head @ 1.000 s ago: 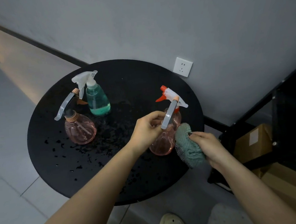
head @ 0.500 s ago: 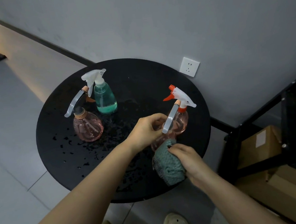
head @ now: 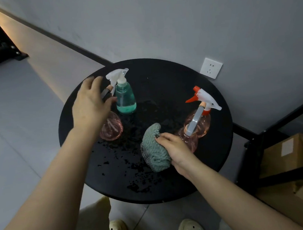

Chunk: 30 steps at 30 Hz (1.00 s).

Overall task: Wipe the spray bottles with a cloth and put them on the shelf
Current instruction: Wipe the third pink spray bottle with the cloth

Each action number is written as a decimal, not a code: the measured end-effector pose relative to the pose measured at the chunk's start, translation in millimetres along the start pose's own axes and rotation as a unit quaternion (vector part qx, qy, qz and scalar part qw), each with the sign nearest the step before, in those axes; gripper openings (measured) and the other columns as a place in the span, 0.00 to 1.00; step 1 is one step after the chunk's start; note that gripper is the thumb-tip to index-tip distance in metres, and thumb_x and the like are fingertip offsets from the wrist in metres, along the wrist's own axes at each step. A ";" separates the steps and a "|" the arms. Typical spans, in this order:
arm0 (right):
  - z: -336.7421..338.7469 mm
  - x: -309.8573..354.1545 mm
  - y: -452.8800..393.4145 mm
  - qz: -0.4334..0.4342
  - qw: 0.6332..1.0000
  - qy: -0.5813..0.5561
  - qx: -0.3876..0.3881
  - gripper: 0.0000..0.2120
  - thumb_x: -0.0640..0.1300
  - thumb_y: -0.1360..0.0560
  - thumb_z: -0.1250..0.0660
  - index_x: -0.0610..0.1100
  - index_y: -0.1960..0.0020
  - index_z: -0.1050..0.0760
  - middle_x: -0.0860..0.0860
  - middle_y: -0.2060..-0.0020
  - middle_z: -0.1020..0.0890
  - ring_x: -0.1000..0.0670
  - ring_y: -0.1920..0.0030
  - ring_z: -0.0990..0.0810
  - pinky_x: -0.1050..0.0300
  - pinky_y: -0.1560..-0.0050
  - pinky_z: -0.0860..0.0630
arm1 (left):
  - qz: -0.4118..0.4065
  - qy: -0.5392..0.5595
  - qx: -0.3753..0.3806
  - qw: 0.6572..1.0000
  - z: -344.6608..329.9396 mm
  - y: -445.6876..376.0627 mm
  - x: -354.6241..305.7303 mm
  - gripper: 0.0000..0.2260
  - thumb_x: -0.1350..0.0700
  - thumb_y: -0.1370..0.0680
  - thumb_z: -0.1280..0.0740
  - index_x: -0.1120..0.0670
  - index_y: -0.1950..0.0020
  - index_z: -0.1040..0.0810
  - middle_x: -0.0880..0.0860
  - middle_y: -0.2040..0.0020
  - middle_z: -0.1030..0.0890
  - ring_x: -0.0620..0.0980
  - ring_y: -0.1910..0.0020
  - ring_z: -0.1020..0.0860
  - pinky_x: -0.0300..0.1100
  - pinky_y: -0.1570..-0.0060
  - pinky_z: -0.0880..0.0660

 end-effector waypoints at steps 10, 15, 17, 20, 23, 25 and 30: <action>-24.3 17.8 -16.5 0.011 1.000 -0.022 0.007 0.06 0.40 0.22 0.38 0.46 0.54 0.22 0.49 0.55 0.17 0.51 0.52 0.18 0.53 0.44 0.23 | 0.136 0.118 0.036 0.983 -5.2 10.3 38.2 0.09 0.52 0.29 0.27 0.55 0.53 0.19 0.53 0.58 0.20 0.52 0.59 0.22 0.46 0.58 0.24; -28.2 23.8 -21.2 0.014 0.999 -0.035 -0.002 0.06 0.40 0.22 0.37 0.45 0.55 0.22 0.47 0.55 0.17 0.50 0.53 0.18 0.53 0.47 0.22 | 0.163 0.209 0.034 0.964 -6.6 13.1 42.7 0.03 0.55 0.27 0.29 0.53 0.55 0.19 0.47 0.63 0.22 0.47 0.61 0.25 0.32 0.66 0.30; -30.2 27.4 -22.1 0.016 0.999 -0.044 0.002 0.06 0.40 0.22 0.38 0.44 0.55 0.22 0.47 0.56 0.17 0.50 0.54 0.18 0.54 0.49 0.21 | 0.156 0.243 0.024 0.957 -1.5 11.8 41.6 0.01 0.55 0.26 0.30 0.51 0.56 0.21 0.44 0.64 0.23 0.47 0.59 0.24 0.32 0.63 0.29; -31.5 37.8 -21.8 0.040 0.998 -0.051 0.004 0.05 0.40 0.22 0.37 0.45 0.53 0.22 0.46 0.52 0.17 0.49 0.51 0.18 0.53 0.47 0.22 | 0.139 0.310 0.028 0.940 10.5 3.6 41.4 0.03 0.52 0.27 0.31 0.47 0.60 0.23 0.48 0.61 0.21 0.56 0.55 0.20 0.50 0.54 0.22; -28.5 58.7 -17.2 0.129 0.992 -0.007 -0.011 0.06 0.39 0.22 0.38 0.47 0.49 0.23 0.49 0.51 0.17 0.51 0.49 0.19 0.55 0.46 0.23 | 0.133 0.384 0.072 0.911 18.6 0.7 33.9 0.03 0.51 0.28 0.31 0.46 0.62 0.21 0.53 0.61 0.19 0.58 0.58 0.19 0.56 0.52 0.21; -29.4 75.5 -7.9 0.231 0.966 0.116 -0.020 0.10 0.40 0.22 0.38 0.45 0.41 0.24 0.54 0.49 0.18 0.57 0.47 0.20 0.59 0.43 0.24 | 0.143 0.413 0.111 0.892 14.3 3.0 27.9 0.05 0.53 0.25 0.31 0.49 0.61 0.21 0.52 0.62 0.19 0.53 0.62 0.20 0.50 0.57 0.21; -63.6 91.4 30.8 0.489 0.779 0.391 0.017 0.19 0.37 0.23 0.40 0.43 0.32 0.29 0.53 0.38 0.25 0.58 0.36 0.29 0.65 0.34 0.34 | 0.173 0.435 0.179 0.865 -1.6 10.3 11.5 0.07 0.53 0.28 0.30 0.51 0.65 0.20 0.51 0.67 0.19 0.50 0.66 0.21 0.44 0.63 0.23</action>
Point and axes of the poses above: each hand's wrist, its own y-axis away from the middle knuckle, its own z-axis out of the back of the hand, x = y × z, the point moved 6 cm from there along -y, towards the middle knuckle
